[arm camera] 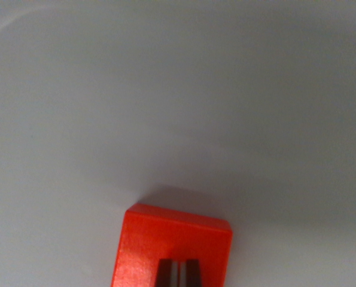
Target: Reach red block
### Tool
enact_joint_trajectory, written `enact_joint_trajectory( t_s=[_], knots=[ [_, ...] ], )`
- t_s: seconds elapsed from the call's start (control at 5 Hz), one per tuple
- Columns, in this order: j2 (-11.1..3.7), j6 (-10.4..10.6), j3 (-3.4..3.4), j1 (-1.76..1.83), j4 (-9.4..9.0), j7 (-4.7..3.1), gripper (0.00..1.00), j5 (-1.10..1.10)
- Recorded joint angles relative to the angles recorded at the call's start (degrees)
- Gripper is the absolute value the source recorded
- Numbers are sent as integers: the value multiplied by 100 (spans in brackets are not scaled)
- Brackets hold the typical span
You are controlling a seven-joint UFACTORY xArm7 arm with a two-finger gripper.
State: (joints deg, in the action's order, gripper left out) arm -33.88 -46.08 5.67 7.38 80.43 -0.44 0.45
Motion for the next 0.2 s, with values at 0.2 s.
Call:
enact_joint_trajectory(
  t_s=[0.2],
  knots=[
    [0, 0, 0, 0, 0, 0, 0, 0]
  ],
)
